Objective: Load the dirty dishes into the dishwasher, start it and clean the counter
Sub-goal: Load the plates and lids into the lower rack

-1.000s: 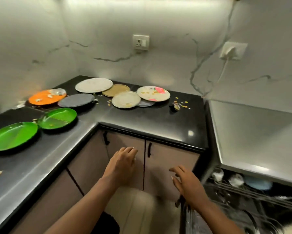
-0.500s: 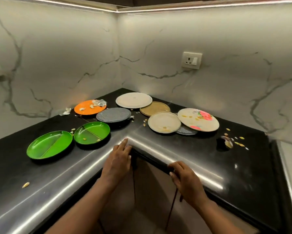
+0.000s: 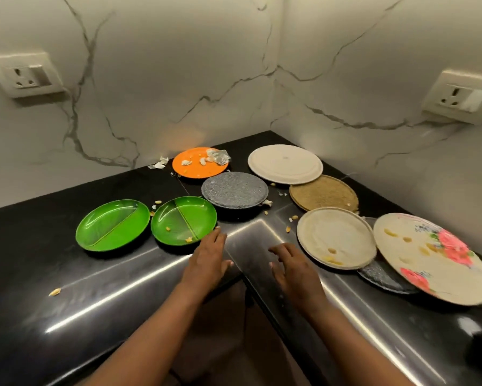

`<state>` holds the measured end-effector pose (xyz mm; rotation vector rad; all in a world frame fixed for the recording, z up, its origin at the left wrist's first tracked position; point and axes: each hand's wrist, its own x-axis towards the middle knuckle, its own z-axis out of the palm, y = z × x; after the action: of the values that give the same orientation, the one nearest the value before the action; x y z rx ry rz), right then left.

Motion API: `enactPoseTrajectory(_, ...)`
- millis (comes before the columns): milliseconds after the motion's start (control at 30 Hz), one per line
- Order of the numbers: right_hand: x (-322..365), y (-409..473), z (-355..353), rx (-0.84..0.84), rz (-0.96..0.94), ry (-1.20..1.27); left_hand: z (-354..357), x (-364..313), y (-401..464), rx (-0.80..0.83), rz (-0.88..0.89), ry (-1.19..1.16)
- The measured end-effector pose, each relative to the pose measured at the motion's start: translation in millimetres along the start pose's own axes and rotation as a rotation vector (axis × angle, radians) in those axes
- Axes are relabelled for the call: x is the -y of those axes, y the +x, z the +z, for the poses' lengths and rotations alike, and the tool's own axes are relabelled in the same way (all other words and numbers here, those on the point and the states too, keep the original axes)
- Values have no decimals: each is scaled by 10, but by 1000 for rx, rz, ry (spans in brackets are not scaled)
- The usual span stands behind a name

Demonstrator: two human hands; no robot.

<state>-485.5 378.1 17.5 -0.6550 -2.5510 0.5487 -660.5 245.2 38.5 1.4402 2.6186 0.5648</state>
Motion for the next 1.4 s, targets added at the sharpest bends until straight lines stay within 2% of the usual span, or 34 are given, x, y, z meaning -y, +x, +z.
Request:
enactPoseTrajectory(133, -30, 531, 128, -22, -30, -57, 134, -44, 447, 157, 33, -3)
enactPoseTrajectory(267, -112, 937, 268, -33, -56, -159, 230, -28, 824, 362, 36, 150)
enactPoseTrajectory(400, -197, 1413, 483, 44, -70, -325, 311, 42, 948, 499, 75, 268)
enactPoseTrajectory(700, -259, 2010, 870, 259, -153, -540, 336, 52, 971, 522, 69, 224)
enactPoseTrajectory(833, -218, 2167, 910, 158, -274, -779, 332, 79, 1022, 520, 61, 207)
enactPoseTrajectory(900, -159, 2165, 852, 73, -256, -843, 321, 70, 999, 529, 54, 214)
enactPoseTrajectory(1167, -120, 2057, 584, -159, -149, -701, 275, -32, 1050, 640, 3, 307)
enactPoseTrajectory(1300, -85, 1788, 367, -323, -96, -421, 226, -114, 1058, 609, 17, 390)
enactPoseTrajectory(1400, -8, 1485, 191, -381, -45, -226, 194, -171, 1017, 528, 18, 420)
